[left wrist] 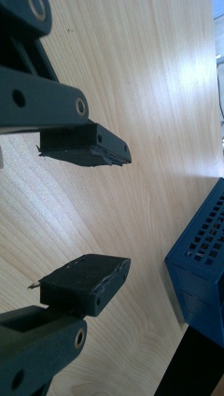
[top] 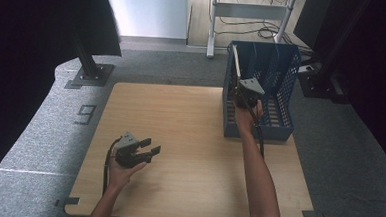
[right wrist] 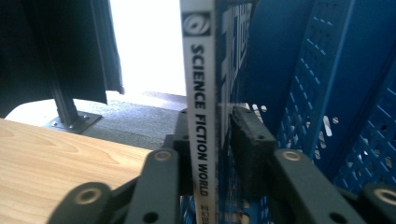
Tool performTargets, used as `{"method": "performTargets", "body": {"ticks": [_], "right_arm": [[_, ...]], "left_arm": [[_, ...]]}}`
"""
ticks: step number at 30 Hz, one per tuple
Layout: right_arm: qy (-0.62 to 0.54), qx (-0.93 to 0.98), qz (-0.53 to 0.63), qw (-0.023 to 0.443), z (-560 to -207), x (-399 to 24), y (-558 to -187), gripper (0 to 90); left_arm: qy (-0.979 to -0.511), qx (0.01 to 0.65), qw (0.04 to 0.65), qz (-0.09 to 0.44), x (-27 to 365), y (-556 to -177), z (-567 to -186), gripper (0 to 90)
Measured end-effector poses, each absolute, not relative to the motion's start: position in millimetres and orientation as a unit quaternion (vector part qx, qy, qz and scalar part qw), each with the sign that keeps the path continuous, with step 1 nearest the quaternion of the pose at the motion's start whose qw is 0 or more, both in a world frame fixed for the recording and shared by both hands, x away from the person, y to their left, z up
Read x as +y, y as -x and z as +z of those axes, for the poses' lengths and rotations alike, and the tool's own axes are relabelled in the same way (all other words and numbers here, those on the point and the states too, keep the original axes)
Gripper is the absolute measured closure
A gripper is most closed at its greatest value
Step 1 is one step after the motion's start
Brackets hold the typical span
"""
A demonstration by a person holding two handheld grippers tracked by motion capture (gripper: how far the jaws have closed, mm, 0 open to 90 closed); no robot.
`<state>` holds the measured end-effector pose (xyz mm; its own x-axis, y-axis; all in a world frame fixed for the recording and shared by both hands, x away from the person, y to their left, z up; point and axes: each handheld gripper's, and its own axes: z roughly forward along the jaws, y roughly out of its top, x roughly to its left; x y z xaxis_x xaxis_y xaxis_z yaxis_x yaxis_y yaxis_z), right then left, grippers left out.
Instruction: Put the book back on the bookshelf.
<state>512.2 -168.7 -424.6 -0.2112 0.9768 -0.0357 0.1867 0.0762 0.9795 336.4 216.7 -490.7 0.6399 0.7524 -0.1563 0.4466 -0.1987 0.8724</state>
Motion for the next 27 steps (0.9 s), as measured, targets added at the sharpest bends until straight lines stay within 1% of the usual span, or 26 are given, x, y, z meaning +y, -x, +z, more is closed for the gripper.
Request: {"method": "performTargets", "body": {"ticks": [5,13,27], "right_arm": [[-0.474,0.615,0.486,0.402,-422.2,-168.1,-508.8,60.6],[-0.468,0.622,0.488,0.394,-421.5,-167.5,-505.0,53.9],[-0.458,0.627,0.5,0.385,-415.7,-172.6,-491.5,50.7]], "left_arm": [[-0.76,0.393,0.494,0.154,215.4,-336.2,-491.0,44.0],[-0.762,0.393,0.492,0.153,214.5,-336.1,-491.4,43.9],[-0.764,0.391,0.49,0.153,212.4,-335.6,-491.9,43.9]]}}
